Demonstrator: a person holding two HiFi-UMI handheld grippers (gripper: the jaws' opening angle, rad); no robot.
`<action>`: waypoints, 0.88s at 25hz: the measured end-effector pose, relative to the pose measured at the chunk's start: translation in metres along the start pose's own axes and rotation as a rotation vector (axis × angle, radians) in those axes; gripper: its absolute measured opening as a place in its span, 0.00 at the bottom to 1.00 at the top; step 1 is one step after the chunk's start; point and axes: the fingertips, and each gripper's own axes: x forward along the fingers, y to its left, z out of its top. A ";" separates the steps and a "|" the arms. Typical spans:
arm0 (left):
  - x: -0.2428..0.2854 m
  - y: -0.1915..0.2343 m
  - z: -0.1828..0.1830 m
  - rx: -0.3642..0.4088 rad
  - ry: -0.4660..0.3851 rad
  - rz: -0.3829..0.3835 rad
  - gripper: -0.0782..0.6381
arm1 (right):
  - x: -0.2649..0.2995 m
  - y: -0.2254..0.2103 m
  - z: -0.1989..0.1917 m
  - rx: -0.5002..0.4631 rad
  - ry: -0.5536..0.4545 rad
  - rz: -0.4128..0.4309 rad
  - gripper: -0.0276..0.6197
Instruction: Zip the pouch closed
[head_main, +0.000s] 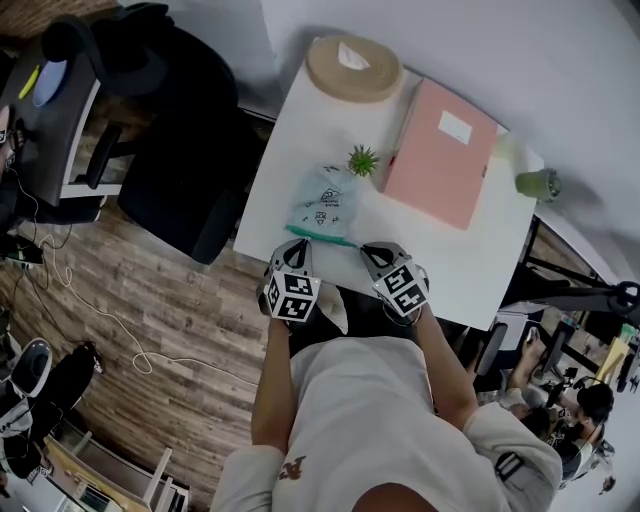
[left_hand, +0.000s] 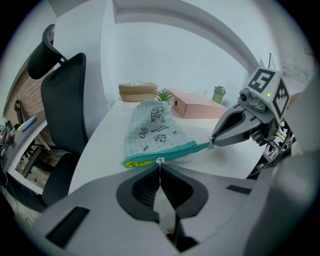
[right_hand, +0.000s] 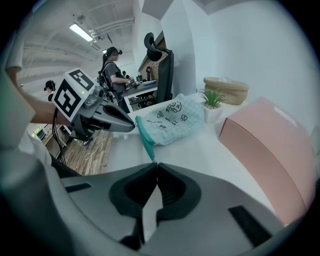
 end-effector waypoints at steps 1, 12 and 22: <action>0.000 0.002 0.000 0.001 0.001 0.001 0.11 | 0.001 0.000 0.001 -0.001 -0.005 -0.003 0.05; -0.002 0.023 -0.004 0.001 0.012 0.010 0.11 | 0.003 -0.004 -0.001 0.032 -0.008 -0.042 0.05; 0.000 0.035 -0.008 0.028 0.023 -0.001 0.11 | 0.003 -0.003 -0.002 0.066 0.008 -0.066 0.05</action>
